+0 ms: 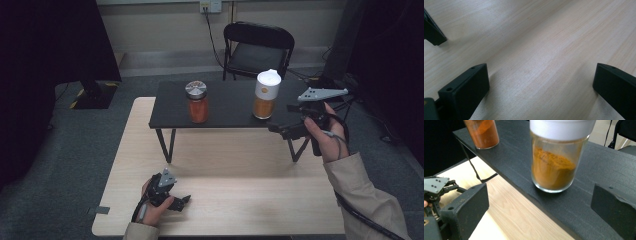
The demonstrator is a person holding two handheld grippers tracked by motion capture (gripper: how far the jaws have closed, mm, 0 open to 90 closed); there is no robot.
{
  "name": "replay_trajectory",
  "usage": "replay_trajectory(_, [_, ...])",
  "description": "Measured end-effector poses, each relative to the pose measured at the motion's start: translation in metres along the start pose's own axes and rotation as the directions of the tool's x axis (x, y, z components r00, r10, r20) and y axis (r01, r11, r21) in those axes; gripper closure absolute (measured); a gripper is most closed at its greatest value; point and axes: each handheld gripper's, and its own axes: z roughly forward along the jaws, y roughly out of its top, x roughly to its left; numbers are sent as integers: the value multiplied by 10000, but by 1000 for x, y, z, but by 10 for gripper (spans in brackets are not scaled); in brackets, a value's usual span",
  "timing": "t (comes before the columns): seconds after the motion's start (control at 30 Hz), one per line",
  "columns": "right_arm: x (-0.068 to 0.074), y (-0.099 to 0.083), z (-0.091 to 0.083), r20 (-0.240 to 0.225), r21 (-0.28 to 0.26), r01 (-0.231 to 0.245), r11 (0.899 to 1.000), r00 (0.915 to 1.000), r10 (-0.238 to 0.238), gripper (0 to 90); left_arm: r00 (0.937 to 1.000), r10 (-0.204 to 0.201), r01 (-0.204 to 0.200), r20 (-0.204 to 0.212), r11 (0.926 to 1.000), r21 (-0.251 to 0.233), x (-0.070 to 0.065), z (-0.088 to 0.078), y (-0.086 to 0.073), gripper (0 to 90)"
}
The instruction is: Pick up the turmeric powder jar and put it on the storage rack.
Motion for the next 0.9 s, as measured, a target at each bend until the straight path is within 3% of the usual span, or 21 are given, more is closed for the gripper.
replay_trajectory(0.9, [8, -55, 4, -472, -111, -75, 9999, 9989, 70, 3, 10000, -1, 1, 1, 10000, 1, 0, 0, 0, 0])
